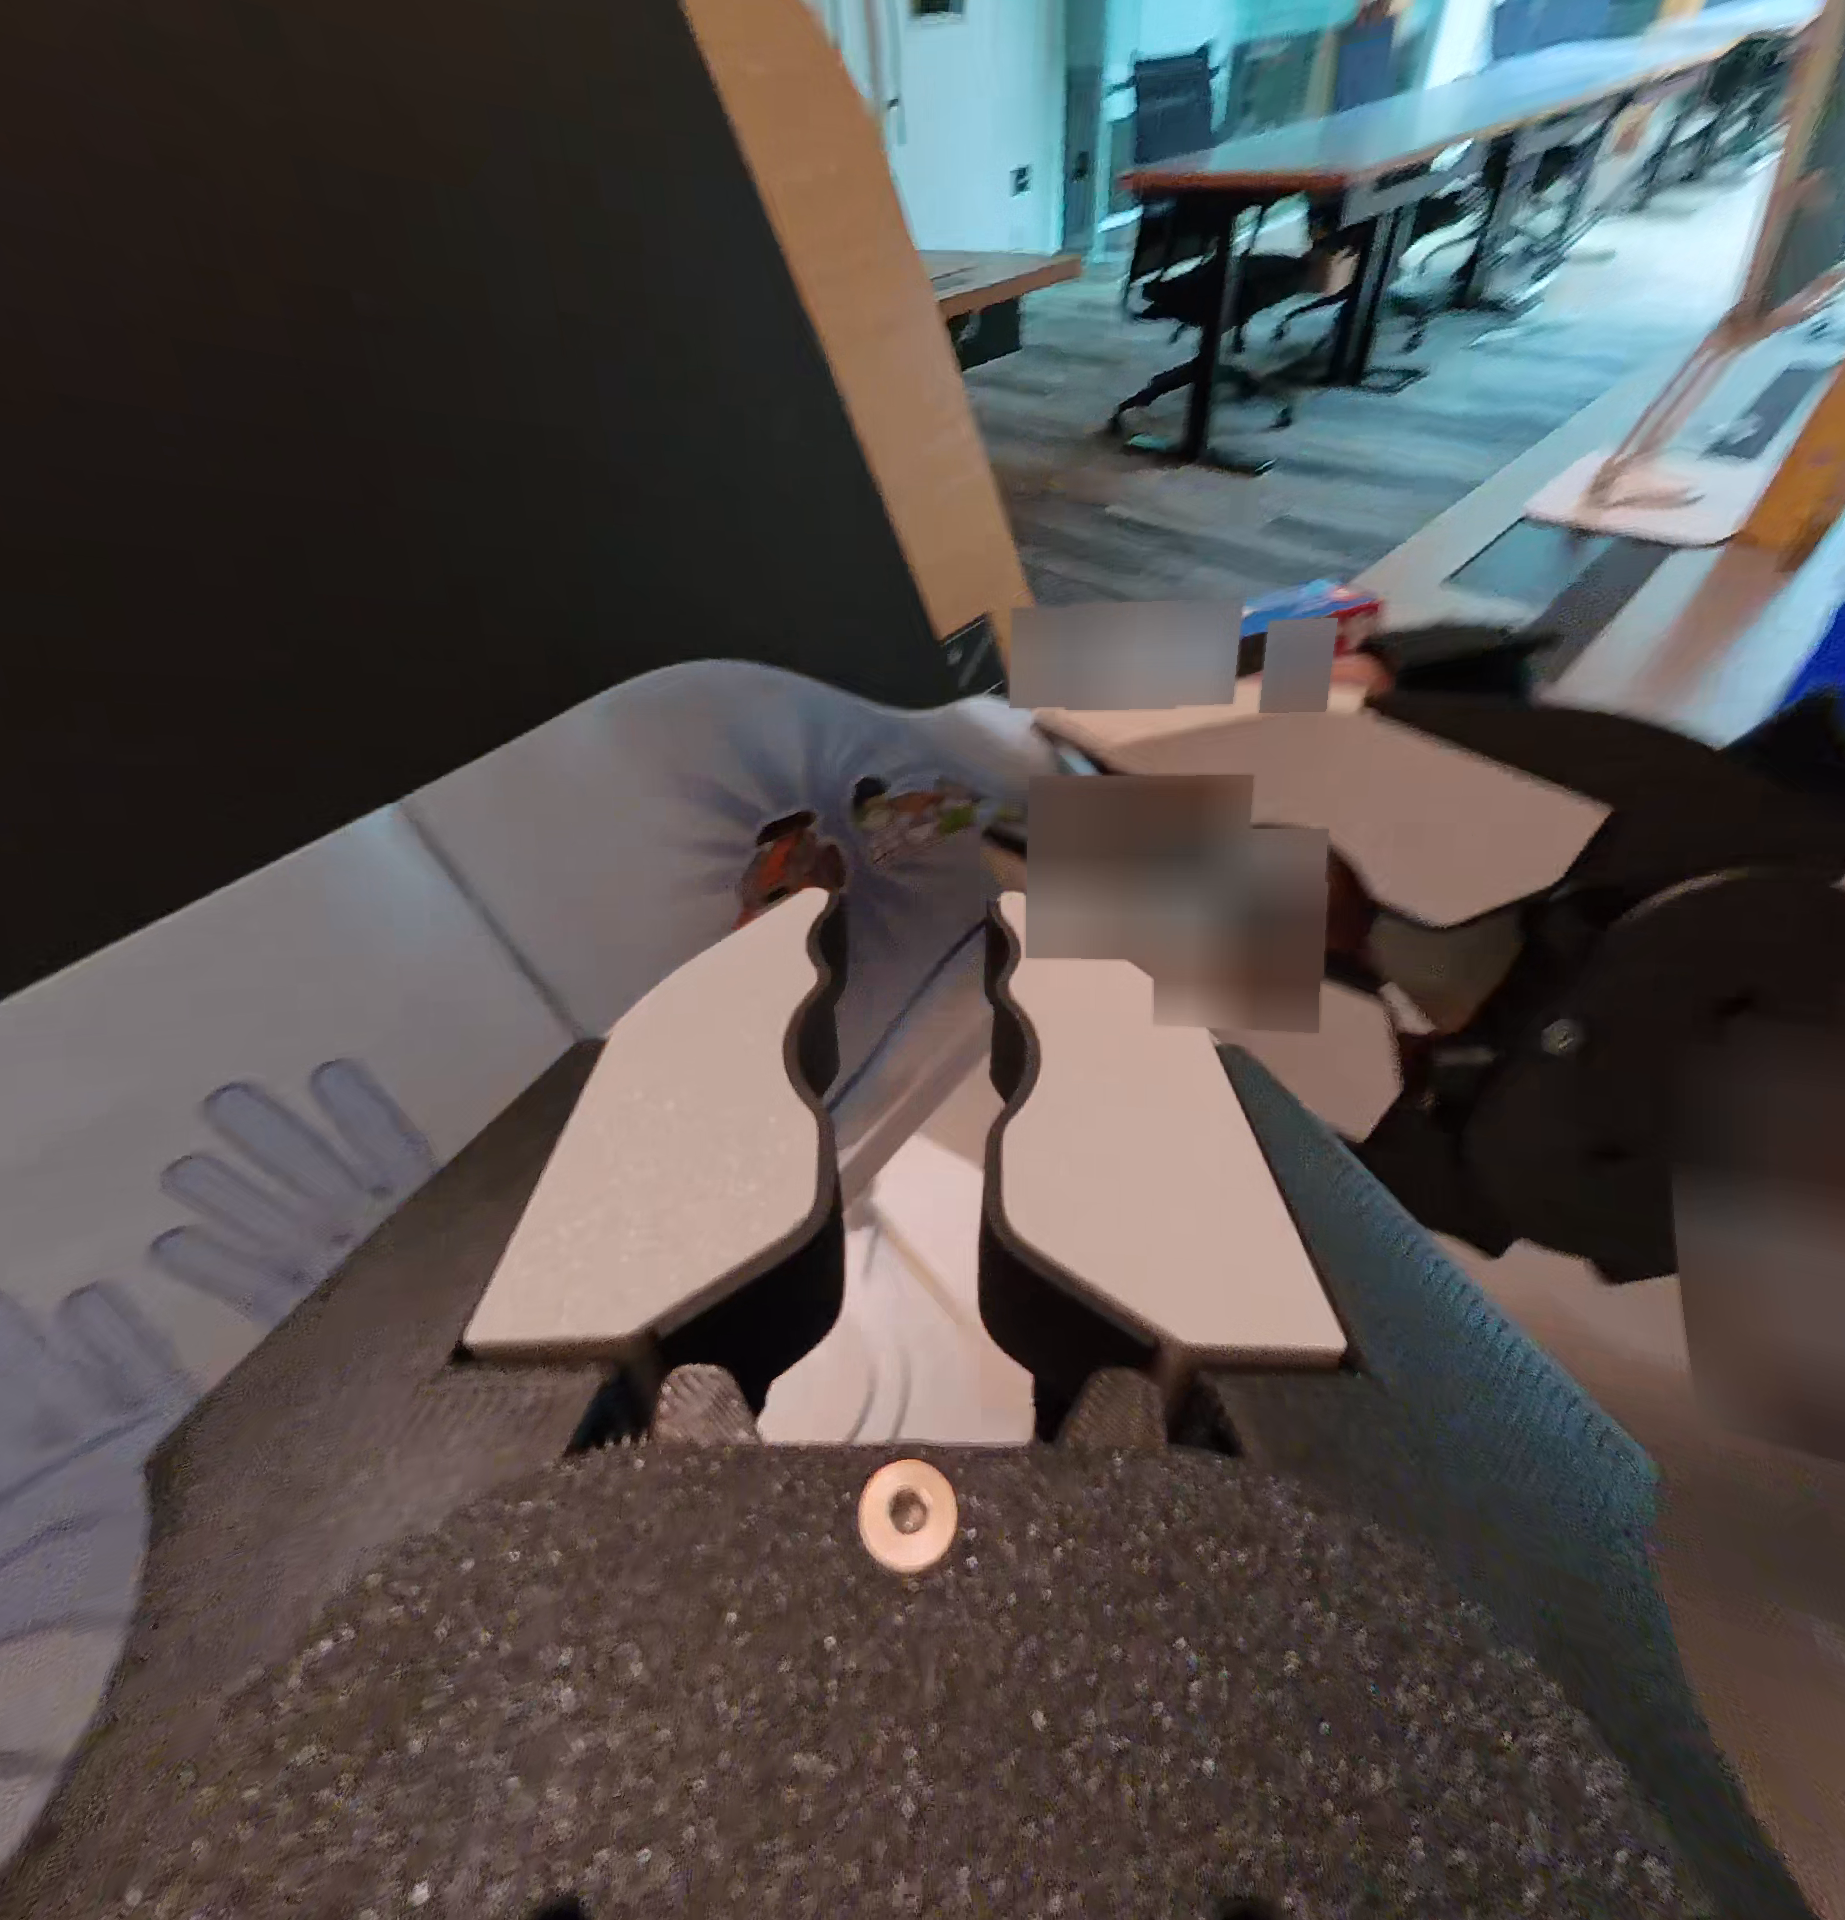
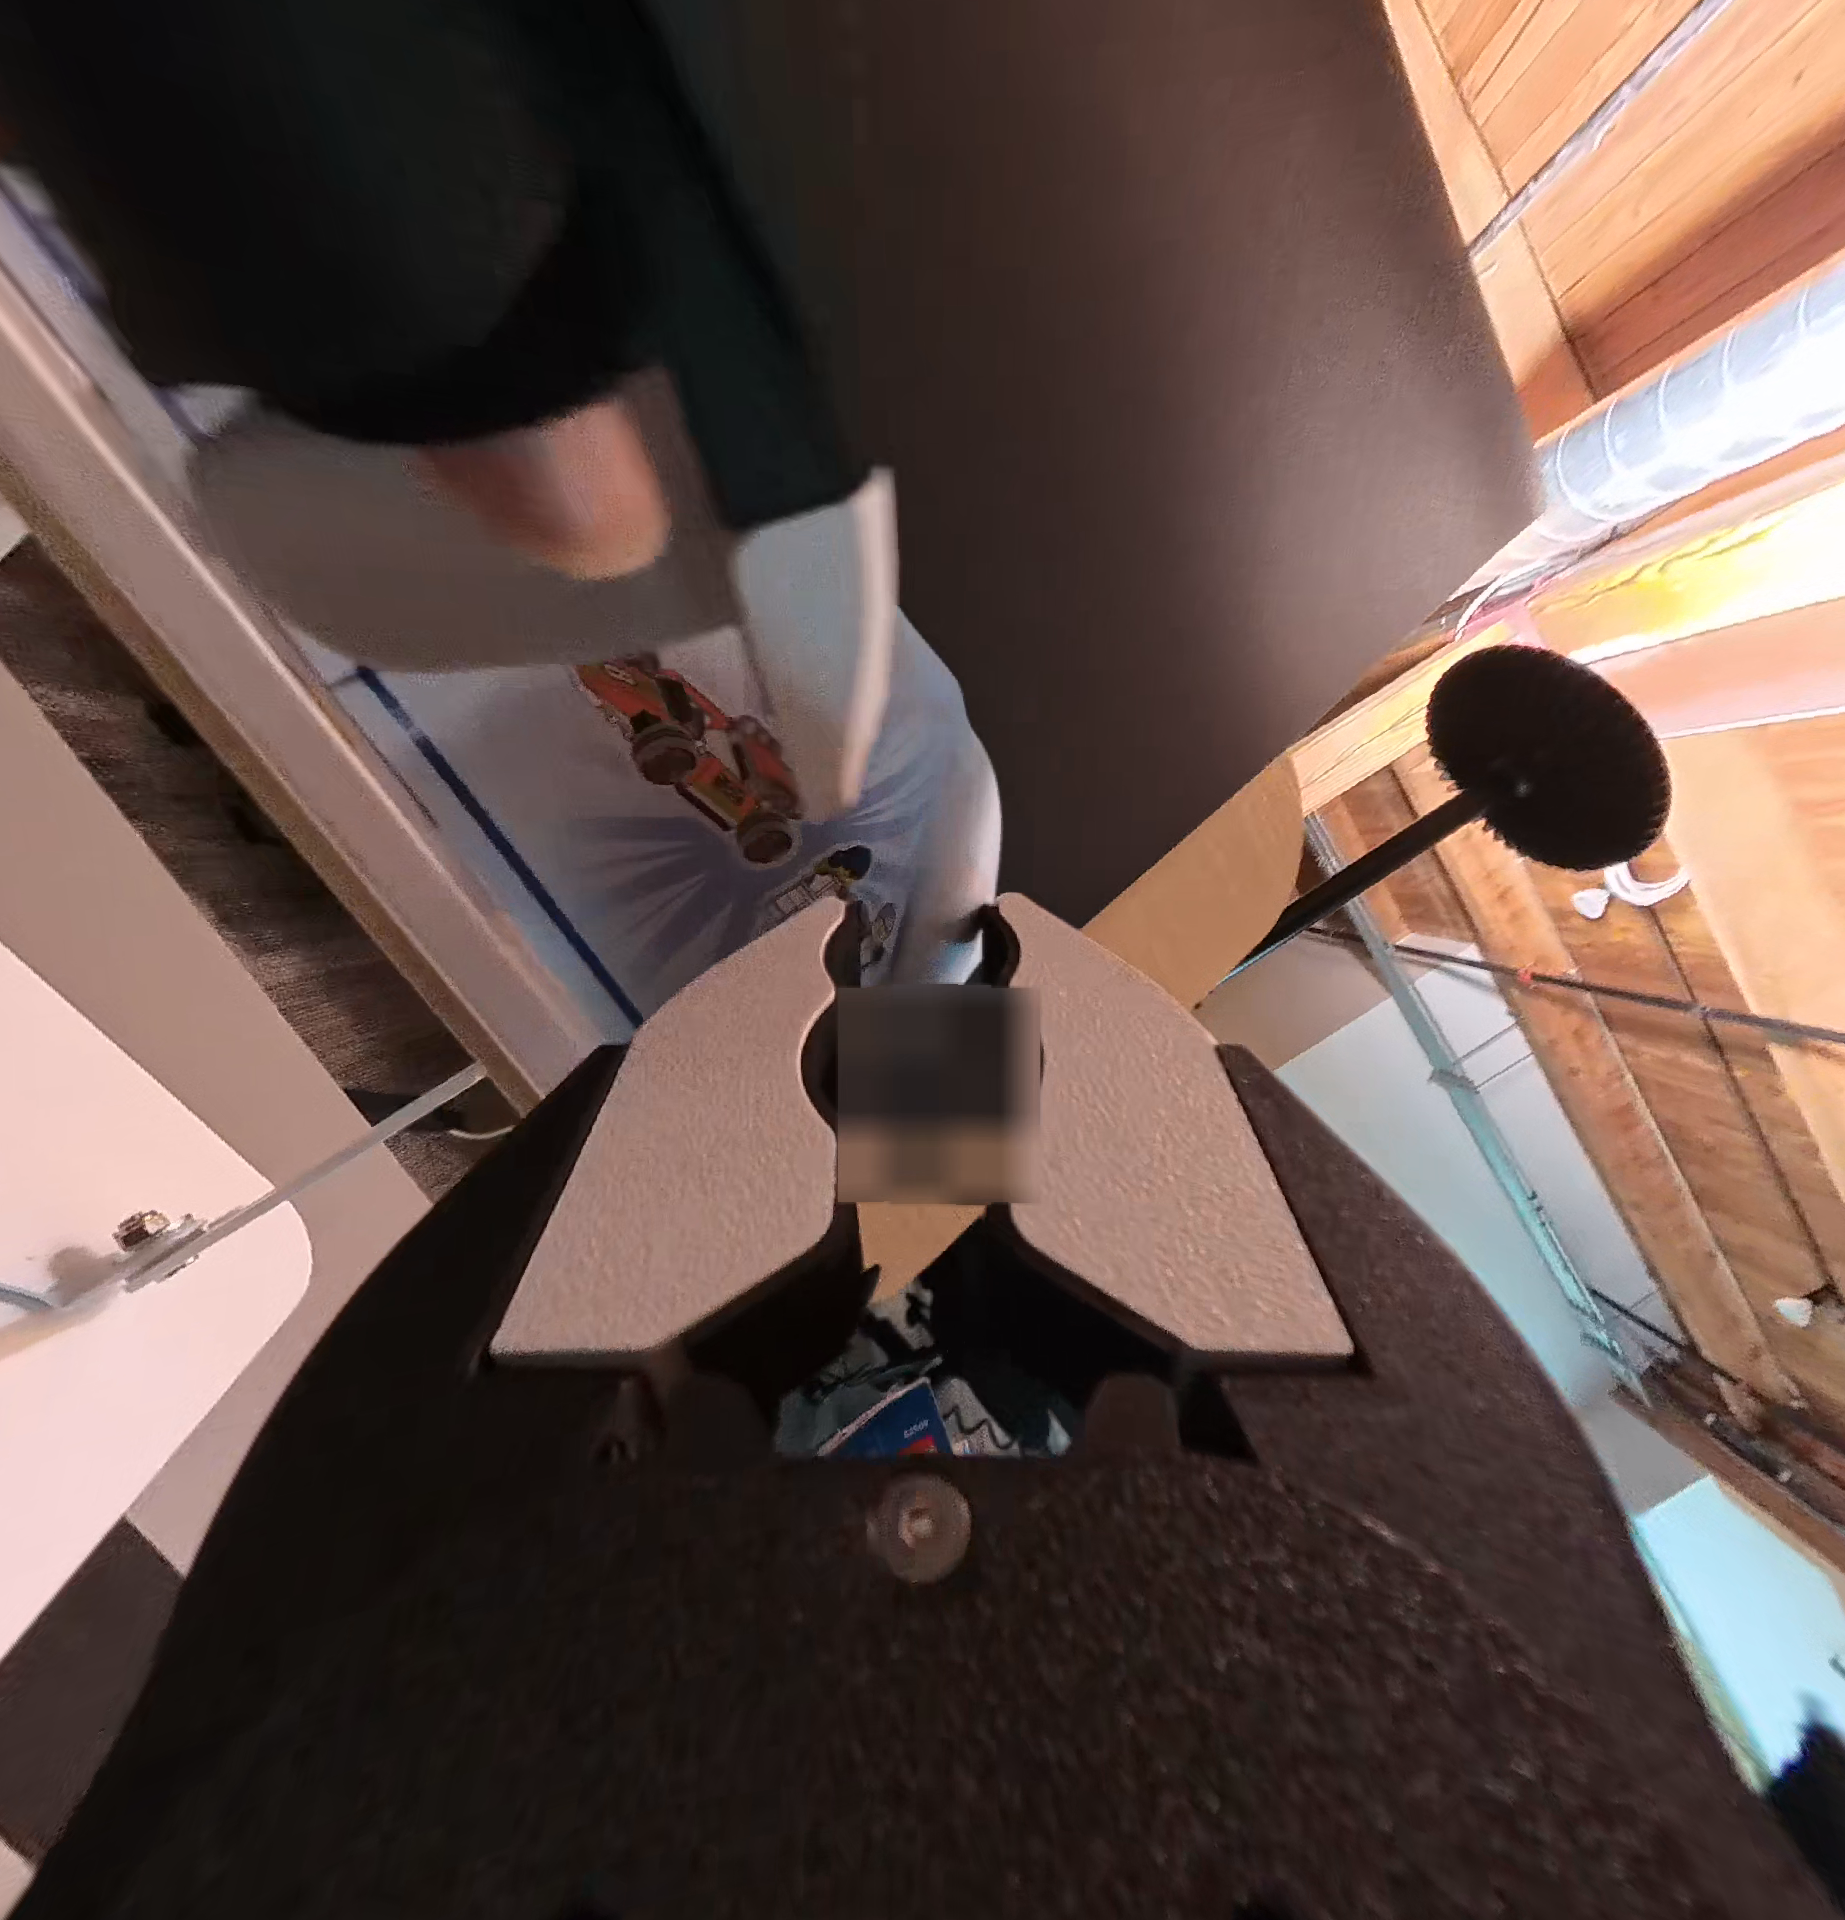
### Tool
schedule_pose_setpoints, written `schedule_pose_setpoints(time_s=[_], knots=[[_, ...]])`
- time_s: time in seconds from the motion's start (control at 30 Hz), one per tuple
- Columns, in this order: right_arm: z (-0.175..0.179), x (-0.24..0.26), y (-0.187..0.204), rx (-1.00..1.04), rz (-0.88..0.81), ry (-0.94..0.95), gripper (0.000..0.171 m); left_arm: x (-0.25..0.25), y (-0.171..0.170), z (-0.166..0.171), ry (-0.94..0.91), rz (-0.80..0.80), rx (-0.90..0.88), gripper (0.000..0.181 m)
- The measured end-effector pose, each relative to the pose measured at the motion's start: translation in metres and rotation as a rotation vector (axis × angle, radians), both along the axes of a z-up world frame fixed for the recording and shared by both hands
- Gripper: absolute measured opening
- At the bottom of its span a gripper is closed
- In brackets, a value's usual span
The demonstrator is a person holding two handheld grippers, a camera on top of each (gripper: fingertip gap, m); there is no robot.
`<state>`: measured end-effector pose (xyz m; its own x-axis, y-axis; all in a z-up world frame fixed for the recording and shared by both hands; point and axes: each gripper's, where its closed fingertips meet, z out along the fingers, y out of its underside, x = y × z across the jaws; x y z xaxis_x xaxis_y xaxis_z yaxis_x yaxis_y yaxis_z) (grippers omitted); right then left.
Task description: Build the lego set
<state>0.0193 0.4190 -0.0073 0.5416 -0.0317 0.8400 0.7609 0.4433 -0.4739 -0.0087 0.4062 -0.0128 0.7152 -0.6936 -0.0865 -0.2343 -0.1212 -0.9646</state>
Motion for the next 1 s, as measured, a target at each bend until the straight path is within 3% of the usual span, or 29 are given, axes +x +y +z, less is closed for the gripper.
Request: schedule_pose_setpoints(time_s=[0.2,0.33,0.5,0.67,0.9,1.0], knots=[[-0.009,-0.005,-0.012,-0.002,0.082,-0.019,0.021,0.023,-0.003,0.005,-0.174,-0.122,-0.14,0.027],[-0.013,-0.002,-0.009,-0.046,0.101,0.007,0.02,0.024,0.01,0.001,-0.231,-0.108,-0.2,0.02],[-0.004,0.012,0.007,-0.211,0.159,0.173,0.041,0.016,0.022,-0.009,-0.177,-0.03,-0.209,0.02],[-0.014,0.008,0.042,-0.399,0.131,0.157,0.048,0.013,0.027,-0.017,-0.129,0.03,-0.213,0.02],[-0.015,0.007,0.05,-0.468,0.139,0.249,0.038,0.002,0.028,-0.016,-0.032,0.074,-0.146,0.02],[-0.013,0.01,0.052,-0.461,0.129,0.283,0.013,0.003,0.026,-0.014,-0.036,0.075,-0.141,0.02]])
